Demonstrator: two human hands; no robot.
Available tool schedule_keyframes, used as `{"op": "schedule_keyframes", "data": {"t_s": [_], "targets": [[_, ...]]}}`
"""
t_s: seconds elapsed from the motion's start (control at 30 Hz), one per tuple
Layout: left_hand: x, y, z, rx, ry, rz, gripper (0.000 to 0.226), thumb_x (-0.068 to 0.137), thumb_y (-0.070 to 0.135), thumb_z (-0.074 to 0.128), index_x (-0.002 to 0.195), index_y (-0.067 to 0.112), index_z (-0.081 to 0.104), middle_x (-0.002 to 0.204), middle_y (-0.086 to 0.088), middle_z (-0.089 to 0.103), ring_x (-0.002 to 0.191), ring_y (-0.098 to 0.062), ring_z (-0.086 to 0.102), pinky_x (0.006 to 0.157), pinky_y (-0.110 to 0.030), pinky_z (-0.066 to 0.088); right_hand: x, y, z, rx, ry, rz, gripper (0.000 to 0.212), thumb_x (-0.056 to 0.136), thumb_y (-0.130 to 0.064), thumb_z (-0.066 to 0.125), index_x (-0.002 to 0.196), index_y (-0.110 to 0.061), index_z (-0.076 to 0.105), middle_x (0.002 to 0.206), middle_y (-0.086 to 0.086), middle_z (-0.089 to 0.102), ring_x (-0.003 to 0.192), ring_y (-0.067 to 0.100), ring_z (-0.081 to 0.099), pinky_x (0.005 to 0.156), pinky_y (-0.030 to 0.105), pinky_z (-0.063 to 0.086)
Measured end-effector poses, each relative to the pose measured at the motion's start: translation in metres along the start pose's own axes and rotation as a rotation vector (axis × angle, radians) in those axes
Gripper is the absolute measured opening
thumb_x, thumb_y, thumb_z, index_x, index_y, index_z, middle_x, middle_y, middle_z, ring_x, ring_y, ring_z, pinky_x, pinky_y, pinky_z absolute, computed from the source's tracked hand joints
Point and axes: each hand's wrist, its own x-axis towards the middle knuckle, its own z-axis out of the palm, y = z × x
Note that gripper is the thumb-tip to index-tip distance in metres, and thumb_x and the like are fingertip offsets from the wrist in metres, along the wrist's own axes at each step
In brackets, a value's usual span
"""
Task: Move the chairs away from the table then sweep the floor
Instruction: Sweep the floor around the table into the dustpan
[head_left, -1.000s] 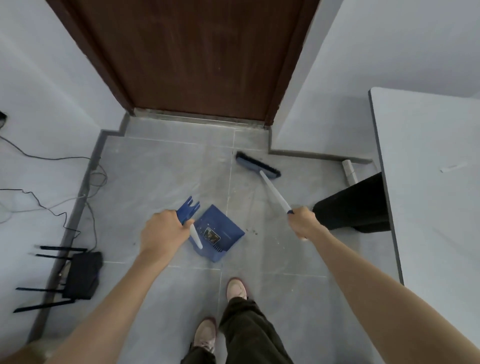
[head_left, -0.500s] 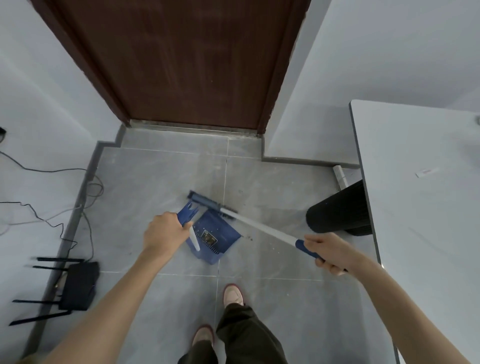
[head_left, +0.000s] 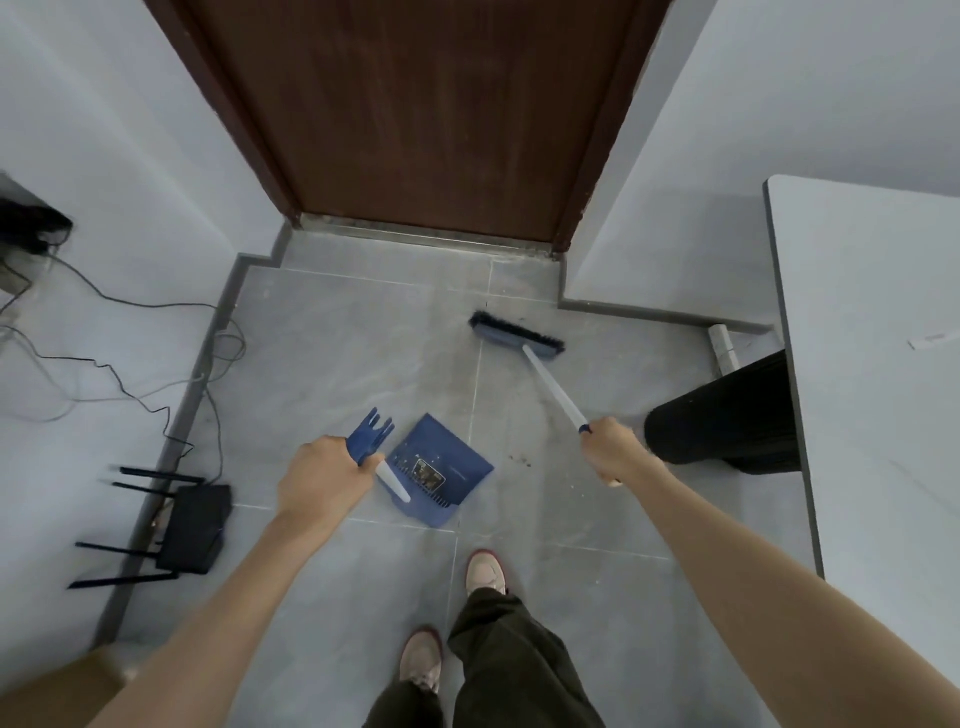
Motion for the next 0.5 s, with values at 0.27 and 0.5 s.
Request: {"op": "schedule_keyframes", "data": {"t_s": [0.27,0.5], "targets": [[-0.028,0.001,0.002,-0.116,-0.002,-0.071,0.027,0.087,0.034,0.060,0.084,0.008,0.066,0.082,-0.016,0.069,0.079,-0.035,0.065,0.065,-0.032,0.049,-0.095,0.040,0.026,0.034,-0.235,0.072,0.029,0.097,-0.023,0.042,0.106,-0.002,0.061,0.059,0.007,0.047,0.039,0.016,0.038,0.045,0.022,0.031],[-0.073,-0.017,0.001,-0.114,0.038,-0.008,0.032,0.091,0.028,0.059,0.107,0.002,0.068,0.090,-0.026,0.069,0.086,-0.040,0.066,0.071,-0.038,0.050,-0.156,0.045,0.005,0.281,-0.226,0.022,0.032,0.099,-0.024,0.041,0.126,-0.013,0.054,0.058,0.003,0.040,0.043,0.010,0.028,0.037,0.019,0.022]]}}
